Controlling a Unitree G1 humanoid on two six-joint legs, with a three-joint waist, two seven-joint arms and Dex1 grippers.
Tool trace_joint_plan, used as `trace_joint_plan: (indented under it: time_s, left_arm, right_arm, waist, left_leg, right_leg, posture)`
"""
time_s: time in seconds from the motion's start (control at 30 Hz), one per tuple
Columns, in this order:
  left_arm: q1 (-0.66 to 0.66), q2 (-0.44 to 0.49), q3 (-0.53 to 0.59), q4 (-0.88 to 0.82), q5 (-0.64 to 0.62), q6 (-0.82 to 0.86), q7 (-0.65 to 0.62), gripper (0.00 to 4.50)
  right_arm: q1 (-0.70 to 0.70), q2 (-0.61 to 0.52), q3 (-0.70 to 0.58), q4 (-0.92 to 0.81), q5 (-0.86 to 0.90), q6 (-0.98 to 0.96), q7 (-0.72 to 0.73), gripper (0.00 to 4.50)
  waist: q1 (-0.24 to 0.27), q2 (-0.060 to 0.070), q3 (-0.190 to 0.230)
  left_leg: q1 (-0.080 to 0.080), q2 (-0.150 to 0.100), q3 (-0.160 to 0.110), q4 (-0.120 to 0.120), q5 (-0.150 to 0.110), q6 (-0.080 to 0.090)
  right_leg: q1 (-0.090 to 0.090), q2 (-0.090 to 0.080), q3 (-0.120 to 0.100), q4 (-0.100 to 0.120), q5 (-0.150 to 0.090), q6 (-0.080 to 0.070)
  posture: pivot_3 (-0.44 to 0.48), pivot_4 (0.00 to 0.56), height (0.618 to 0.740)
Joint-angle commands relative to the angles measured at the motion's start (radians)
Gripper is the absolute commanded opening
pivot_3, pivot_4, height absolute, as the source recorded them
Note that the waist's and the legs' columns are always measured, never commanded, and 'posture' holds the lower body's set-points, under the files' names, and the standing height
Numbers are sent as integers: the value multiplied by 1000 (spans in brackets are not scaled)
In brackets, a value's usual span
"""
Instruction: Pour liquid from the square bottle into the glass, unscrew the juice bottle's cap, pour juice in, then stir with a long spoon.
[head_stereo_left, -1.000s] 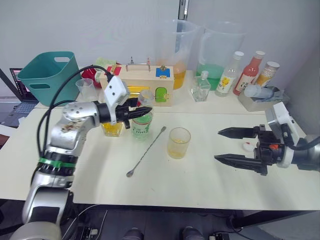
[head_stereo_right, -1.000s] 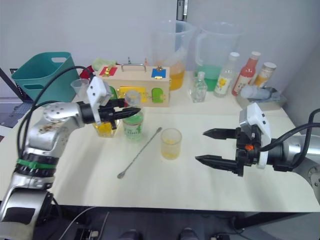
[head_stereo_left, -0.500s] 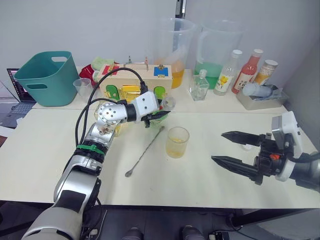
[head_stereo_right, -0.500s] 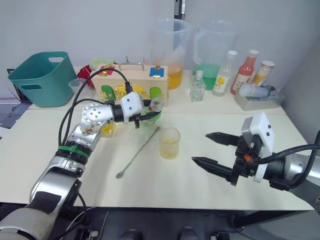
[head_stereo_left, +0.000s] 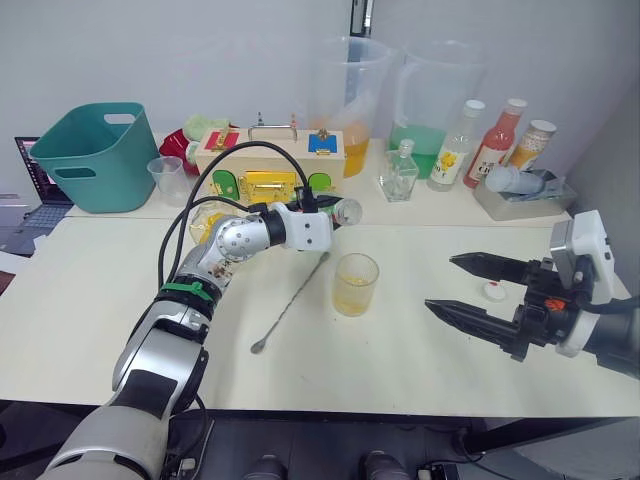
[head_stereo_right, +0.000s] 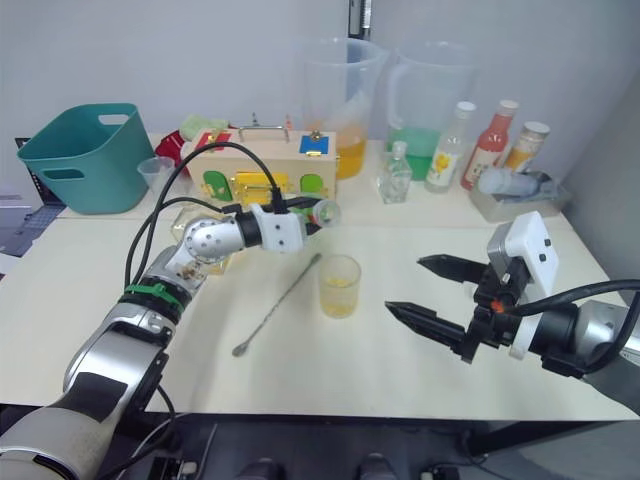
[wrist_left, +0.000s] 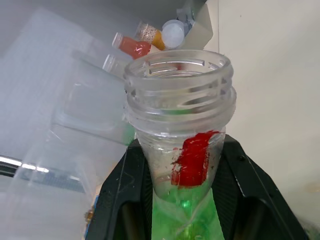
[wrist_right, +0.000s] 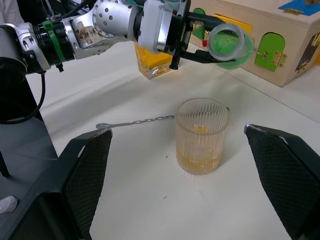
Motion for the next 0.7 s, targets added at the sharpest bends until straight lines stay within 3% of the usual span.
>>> trace_joint_plan:
  time_s: [0.03,0.7]
  left_arm:
    - [-26,5,3,-19,28,-48,78,1066]
    - [-7,38,-89,-11,242,-146,329,1066]
  right_arm:
    - [-23,-17,0,0,20,-25,-14,4500]
    - [-40,-32,13,-1,23,-34,-42,4500]
  waist:
    - [0,0,0]
    - [0,0,0]
  left_leg:
    - [0,0,0,0,0,0]
    - [0,0,0,1,0,0]
  right_leg:
    - [0,0,0,0,0,0]
    - [0,0,0,3,0,0]
  posture:
    - [0,150,740]
    - [0,150,740]
